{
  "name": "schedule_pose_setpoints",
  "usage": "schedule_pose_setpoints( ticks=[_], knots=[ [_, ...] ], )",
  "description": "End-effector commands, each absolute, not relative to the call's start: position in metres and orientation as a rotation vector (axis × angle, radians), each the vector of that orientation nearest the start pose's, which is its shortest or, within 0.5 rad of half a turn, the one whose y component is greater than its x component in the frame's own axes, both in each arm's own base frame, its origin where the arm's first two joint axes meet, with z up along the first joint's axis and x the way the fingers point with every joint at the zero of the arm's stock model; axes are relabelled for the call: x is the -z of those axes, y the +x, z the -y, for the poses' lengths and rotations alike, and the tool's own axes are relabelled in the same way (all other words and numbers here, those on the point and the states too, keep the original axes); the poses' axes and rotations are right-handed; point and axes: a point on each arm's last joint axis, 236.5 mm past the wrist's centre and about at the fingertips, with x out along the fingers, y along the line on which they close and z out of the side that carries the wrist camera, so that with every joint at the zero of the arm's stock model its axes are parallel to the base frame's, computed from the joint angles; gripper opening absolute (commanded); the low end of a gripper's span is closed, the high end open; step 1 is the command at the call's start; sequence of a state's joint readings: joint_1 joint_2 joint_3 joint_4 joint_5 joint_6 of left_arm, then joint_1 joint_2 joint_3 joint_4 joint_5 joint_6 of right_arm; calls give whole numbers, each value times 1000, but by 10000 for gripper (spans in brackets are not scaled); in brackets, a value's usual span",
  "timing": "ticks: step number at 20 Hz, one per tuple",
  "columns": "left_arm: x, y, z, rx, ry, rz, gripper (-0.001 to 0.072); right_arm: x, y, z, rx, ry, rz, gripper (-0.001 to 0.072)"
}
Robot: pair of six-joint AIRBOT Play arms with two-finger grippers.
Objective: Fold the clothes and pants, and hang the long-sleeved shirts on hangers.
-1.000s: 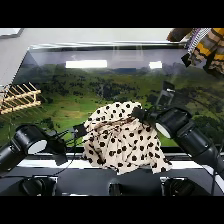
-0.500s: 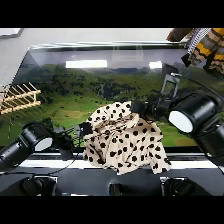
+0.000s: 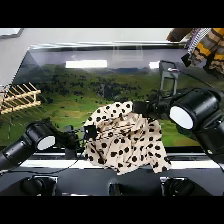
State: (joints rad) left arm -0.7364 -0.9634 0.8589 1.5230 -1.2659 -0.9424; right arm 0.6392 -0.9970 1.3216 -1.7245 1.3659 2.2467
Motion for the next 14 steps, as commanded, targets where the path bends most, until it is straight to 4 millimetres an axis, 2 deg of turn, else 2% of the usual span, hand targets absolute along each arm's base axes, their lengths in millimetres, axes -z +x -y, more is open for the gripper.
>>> schedule_pose_setpoints(
  ticks=[1,3,8,14],
  knots=[
    [5,202,205,1108,981,-1068,14,-159,278,-202,-253,199,-1101,22],
    [11,206,216,1118,947,-1059,14,-165,266,-205,-282,225,-1120,22],
    [19,213,234,1136,900,-1064,15,-172,240,-190,-240,276,-1172,22],
    [10,232,255,1122,864,-1054,14,-172,238,-190,-216,311,-1184,22]
  ],
)
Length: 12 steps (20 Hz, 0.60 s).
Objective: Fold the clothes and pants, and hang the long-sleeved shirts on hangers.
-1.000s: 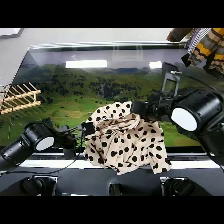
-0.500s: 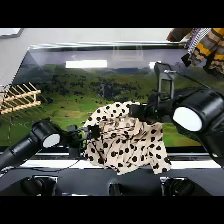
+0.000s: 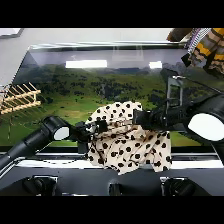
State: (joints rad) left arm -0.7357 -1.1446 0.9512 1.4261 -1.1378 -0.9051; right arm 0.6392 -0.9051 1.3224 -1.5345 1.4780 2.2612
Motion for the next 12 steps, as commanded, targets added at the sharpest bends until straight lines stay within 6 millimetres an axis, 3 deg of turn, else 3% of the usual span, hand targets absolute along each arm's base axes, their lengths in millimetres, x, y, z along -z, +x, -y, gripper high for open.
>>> schedule_pose_setpoints(
  ticks=[1,7,12],
  knots=[
    [9,232,259,1129,851,-1055,15,-173,241,-191,-219,313,-1170,22],
    [6,234,287,1149,723,-1030,15,-177,251,-197,-234,335,-1132,22],
    [4,241,298,1134,668,-1038,15,-180,252,-202,-252,351,-1125,22]
  ],
)
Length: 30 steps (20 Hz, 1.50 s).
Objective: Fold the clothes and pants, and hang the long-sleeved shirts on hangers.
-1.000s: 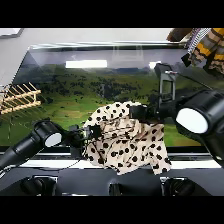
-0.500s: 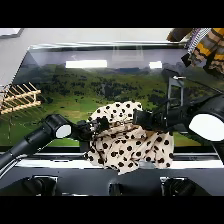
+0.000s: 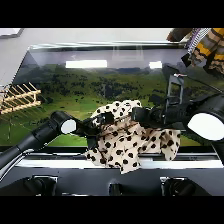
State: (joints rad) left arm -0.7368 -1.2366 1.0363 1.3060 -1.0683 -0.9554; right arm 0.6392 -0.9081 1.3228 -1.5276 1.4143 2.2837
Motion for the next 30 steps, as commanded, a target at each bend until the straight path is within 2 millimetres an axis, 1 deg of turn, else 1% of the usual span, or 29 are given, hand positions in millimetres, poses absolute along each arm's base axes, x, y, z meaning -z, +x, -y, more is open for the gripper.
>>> schedule_pose_setpoints(
  ticks=[1,4,6,9,11,12,13,14,15,16,17,18,19,20,21,22,23,24,25,26,27,28,29,30],
  knots=[
    [2,242,301,1136,666,-1032,15,-180,252,-202,-254,351,-1121,22],
    [0,242,304,1139,666,-1021,15,-183,257,-205,-262,361,-1099,22],
    [0,241,305,1143,669,-1019,16,-180,259,-207,-262,361,-1106,22],
    [0,241,305,1139,664,-1023,16,-172,255,-212,-279,335,-1146,23],
    [0,241,305,1139,664,-1023,16,-169,251,-209,-288,290,-1161,24],
    [0,241,305,1139,664,-1023,16,-167,248,-205,-279,275,-1172,75],
    [0,241,305,1139,664,-1022,16,-165,245,-200,-265,257,-1187,227],
    [0,241,305,1139,664,-1022,16,-164,243,-193,-245,240,-1192,424],
    [0,242,306,1138,663,-1018,16,-165,243,-186,-227,225,-1180,542],
    [-1,243,307,1136,661,-1012,16,-170,246,-178,-210,213,-1148,563],
    [-1,245,308,1134,659,-1003,16,-180,250,-166,-183,203,-1095,564],
    [-2,246,309,1132,657,-998,16,-193,256,-149,-134,198,-1028,566],
    [-2,246,309,1131,657,-997,16,-209,263,-126,-54,204,-955,578],
    [-2,246,309,1132,657,-997,16,-230,268,-98,48,223,-873,596],
    [-2,246,309,1132,657,-997,15,-248,271,-74,135,238,-808,597],
    [-2,246,309,1132,657,-997,16,-264,273,-56,203,249,-755,597],
    [-2,246,309,1132,657,-998,16,-274,276,-44,246,271,-725,597],
    [-2,246,308,1132,657,-998,16,-270,279,-37,273,311,-749,598],
    [-2,246,308,1132,658,-999,16,-258,282,-32,278,330,-806,604],
    [-2,246,308,1132,658,-999,16,-242,287,-37,213,336,-897,605],
    [-2,245,308,1132,658,-999,16,-230,292,-48,81,304,-977,599],
    [-1,245,308,1133,658,-1001,17,-222,296,-63,-124,207,-1027,515],
    [-1,245,308,1133,659,-1003,17,-219,298,-71,-292,85,-1029,483],
    [-1,244,308,1134,659,-1004,17,-217,295,-76,-429,-48,-1019,483]
  ],
)
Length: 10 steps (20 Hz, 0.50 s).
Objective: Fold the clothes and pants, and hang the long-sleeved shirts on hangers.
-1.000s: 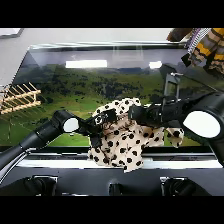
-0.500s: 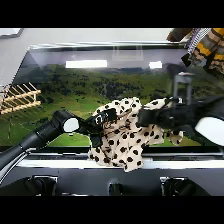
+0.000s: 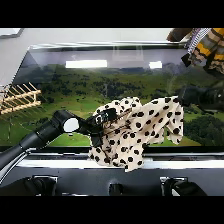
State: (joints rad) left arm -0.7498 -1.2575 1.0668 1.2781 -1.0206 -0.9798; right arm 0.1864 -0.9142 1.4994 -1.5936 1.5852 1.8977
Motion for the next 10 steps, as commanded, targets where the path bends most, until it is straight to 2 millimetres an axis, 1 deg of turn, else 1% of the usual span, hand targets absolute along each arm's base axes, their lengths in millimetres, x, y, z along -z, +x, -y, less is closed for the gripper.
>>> schedule_pose_setpoints(
  ticks=[1,2,3,4,5,6,7,10],
  knots=[
    [-1,244,307,1135,660,-1007,17,-216,294,-83,-586,-264,-964,489],
    [-1,244,307,1135,660,-1007,17,-218,296,-89,-737,-486,-868,499],
    [-1,244,307,1135,660,-1007,17,-221,294,-102,-871,-623,-771,515],
    [-1,244,307,1135,660,-1007,17,-224,294,-112,-935,-656,-722,528],
    [-1,244,307,1135,660,-1007,17,-224,294,-121,-976,-632,-707,532],
    [-1,244,307,1135,660,-1007,17,-222,295,-127,-1008,-607,-704,552],
    [-1,244,307,1135,660,-1007,17,-220,295,-133,-1045,-592,-701,553],
    [-1,244,307,1135,660,-1007,17,-212,298,-141,-1126,-602,-685,553]
  ],
)
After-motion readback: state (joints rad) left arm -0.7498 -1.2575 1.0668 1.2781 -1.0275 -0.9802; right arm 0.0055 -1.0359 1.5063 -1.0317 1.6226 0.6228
